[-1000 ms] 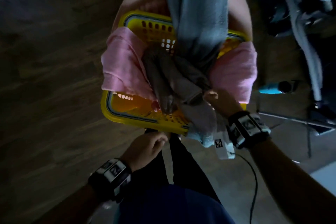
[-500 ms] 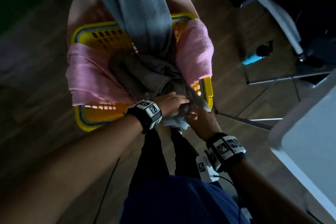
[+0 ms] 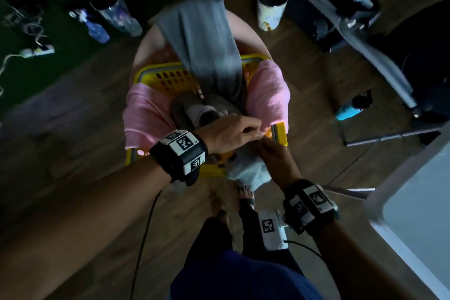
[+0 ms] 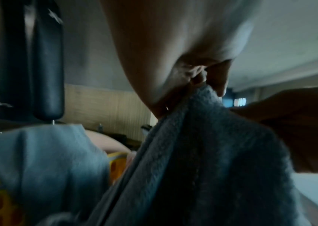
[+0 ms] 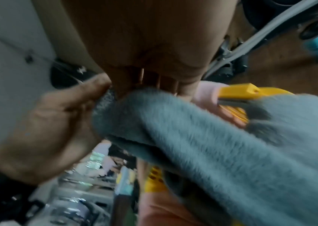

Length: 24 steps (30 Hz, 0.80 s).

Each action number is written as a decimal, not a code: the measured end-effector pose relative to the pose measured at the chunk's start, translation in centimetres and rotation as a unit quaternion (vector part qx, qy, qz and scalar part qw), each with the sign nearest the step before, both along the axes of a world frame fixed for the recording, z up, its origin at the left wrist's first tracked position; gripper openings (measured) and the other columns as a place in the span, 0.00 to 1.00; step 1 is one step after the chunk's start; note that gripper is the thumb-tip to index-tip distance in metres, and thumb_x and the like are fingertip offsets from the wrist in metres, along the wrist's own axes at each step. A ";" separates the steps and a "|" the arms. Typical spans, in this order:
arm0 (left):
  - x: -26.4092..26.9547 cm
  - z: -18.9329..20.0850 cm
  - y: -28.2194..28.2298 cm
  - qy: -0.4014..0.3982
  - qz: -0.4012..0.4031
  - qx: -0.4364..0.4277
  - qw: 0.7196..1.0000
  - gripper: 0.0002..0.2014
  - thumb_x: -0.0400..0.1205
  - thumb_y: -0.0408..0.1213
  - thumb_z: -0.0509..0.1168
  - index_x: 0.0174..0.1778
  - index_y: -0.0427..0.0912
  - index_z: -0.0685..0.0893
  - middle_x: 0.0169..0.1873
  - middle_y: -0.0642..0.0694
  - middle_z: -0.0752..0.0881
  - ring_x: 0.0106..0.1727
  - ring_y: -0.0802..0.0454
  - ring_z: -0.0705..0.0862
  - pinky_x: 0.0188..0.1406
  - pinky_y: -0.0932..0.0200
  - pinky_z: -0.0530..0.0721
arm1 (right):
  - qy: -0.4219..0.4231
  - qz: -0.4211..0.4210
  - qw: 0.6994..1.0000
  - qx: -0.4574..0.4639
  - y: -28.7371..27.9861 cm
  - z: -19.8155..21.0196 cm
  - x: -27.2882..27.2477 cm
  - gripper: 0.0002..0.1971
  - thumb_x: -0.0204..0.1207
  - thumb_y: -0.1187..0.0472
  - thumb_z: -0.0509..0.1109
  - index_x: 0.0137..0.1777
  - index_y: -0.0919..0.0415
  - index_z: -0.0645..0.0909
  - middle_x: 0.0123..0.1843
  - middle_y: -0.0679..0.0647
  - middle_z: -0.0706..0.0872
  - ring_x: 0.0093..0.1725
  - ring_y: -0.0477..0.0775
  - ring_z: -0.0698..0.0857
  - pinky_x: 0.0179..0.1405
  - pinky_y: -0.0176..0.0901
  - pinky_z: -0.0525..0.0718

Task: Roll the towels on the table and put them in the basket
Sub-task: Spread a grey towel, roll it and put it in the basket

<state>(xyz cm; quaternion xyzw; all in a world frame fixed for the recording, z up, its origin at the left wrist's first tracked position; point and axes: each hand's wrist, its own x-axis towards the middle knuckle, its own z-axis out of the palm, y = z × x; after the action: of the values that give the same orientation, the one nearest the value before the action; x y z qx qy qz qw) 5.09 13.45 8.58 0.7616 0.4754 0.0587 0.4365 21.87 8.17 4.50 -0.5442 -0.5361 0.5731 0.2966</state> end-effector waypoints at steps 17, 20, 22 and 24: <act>3.2 27.3 -4.4 -0.272 0.098 0.219 0.932 0.12 0.82 0.42 0.64 0.33 0.43 0.76 0.29 0.52 0.71 0.34 0.57 0.68 0.34 0.59 0.64 | -0.049 -0.186 0.900 0.391 -1.9 37.2 12.8 0.18 0.73 0.52 0.74 0.39 0.70 0.84 0.35 0.57 0.80 0.37 0.49 0.74 0.40 0.46 0.71; 5.2 33.9 -5.0 -0.275 0.079 0.306 0.908 0.17 0.82 0.41 0.65 0.34 0.32 0.75 0.32 0.46 0.68 0.35 0.55 0.67 0.34 0.60 0.63 | -0.078 -0.211 0.888 0.401 -3.0 41.1 15.6 0.20 0.72 0.50 0.74 0.37 0.71 0.82 0.33 0.56 0.78 0.36 0.49 0.75 0.40 0.46 0.73; 7.1 38.5 -5.3 -0.276 0.063 0.341 0.897 0.18 0.79 0.44 0.65 0.35 0.30 0.76 0.32 0.46 0.68 0.36 0.54 0.67 0.34 0.59 0.62 | -0.082 -0.216 0.885 0.405 -3.8 43.1 17.4 0.22 0.72 0.50 0.75 0.33 0.71 0.80 0.32 0.56 0.76 0.36 0.49 0.73 0.40 0.45 0.70; 9.3 42.7 -5.8 -0.282 0.043 0.364 0.887 0.17 0.79 0.43 0.65 0.37 0.28 0.79 0.32 0.47 0.70 0.36 0.56 0.68 0.34 0.63 0.64 | -0.081 -0.214 0.885 0.404 -4.8 44.6 19.1 0.19 0.74 0.53 0.74 0.30 0.67 0.80 0.31 0.55 0.76 0.34 0.49 0.73 0.36 0.41 0.71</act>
<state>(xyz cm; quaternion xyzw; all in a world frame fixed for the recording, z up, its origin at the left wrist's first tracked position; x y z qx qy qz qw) 14.38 7.67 51.32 0.7973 0.3095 0.4587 0.2412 40.95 3.33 49.07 -0.5232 -0.6139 0.1830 0.5620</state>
